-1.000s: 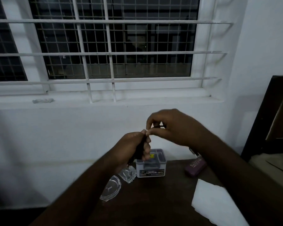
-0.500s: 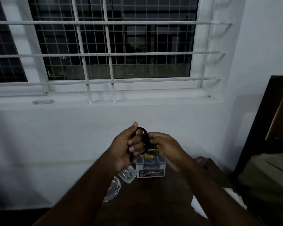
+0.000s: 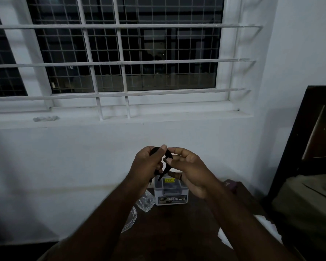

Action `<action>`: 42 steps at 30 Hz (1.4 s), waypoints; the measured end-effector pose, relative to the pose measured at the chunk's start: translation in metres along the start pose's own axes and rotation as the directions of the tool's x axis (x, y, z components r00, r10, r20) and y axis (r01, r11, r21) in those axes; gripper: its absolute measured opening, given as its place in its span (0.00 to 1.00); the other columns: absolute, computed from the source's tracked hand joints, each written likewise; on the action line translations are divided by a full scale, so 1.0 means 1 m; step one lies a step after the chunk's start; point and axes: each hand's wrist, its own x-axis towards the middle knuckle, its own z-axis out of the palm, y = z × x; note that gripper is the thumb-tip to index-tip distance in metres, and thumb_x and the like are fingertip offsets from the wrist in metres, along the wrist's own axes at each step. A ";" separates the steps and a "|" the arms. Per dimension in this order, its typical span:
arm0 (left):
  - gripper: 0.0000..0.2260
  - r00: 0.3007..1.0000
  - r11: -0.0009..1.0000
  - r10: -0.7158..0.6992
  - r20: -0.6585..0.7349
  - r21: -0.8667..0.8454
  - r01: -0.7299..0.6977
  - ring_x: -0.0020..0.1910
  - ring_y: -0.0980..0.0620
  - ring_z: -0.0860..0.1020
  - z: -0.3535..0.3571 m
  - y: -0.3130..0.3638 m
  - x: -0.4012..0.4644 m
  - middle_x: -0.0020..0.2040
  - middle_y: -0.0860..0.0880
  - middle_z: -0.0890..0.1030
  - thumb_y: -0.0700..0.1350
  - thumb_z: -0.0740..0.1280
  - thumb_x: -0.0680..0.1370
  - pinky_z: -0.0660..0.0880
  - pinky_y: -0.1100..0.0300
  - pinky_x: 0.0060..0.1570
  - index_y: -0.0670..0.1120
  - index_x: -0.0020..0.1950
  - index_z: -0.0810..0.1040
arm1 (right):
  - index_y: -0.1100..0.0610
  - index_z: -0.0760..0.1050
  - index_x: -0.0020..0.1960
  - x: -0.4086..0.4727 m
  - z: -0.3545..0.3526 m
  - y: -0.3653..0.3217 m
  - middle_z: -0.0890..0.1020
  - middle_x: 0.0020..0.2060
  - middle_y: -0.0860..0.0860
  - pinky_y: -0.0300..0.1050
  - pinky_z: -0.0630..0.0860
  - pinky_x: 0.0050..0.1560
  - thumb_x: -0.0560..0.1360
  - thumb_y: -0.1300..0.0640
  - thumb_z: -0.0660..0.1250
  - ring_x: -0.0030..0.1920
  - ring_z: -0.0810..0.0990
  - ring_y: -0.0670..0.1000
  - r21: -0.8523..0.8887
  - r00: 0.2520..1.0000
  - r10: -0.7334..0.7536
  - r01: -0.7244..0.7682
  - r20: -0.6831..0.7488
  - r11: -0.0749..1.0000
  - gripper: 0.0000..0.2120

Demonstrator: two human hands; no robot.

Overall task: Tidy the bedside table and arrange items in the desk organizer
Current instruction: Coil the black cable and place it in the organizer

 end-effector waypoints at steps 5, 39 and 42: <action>0.14 0.999 0.990 0.043 -0.018 0.135 -0.040 0.26 0.54 0.71 0.004 0.000 0.000 0.28 0.51 0.73 0.56 0.67 0.77 0.72 0.59 0.31 0.46 0.45 0.82 | 0.55 0.78 0.59 -0.001 -0.009 0.001 0.86 0.44 0.51 0.43 0.80 0.50 0.75 0.65 0.68 0.50 0.85 0.49 0.129 0.998 0.022 -0.028 0.051 0.991 0.14; 0.19 0.968 0.845 0.229 -0.106 0.516 -0.143 0.31 0.55 0.71 0.000 -0.009 0.007 0.35 0.41 0.75 0.55 0.63 0.79 0.67 0.61 0.33 0.39 0.41 0.78 | 0.53 0.80 0.42 -0.021 -0.003 -0.013 0.81 0.39 0.47 0.41 0.79 0.44 0.77 0.51 0.67 0.40 0.80 0.44 -0.356 0.999 -0.040 0.036 -0.004 0.934 0.08; 0.18 0.970 0.819 0.235 -0.060 0.549 -0.164 0.31 0.56 0.72 -0.002 -0.011 0.006 0.34 0.46 0.77 0.56 0.63 0.79 0.68 0.62 0.33 0.43 0.41 0.78 | 0.54 0.79 0.44 -0.024 -0.012 -0.028 0.84 0.37 0.49 0.42 0.81 0.45 0.77 0.52 0.67 0.42 0.84 0.47 -0.347 0.989 0.119 -0.082 0.089 0.934 0.07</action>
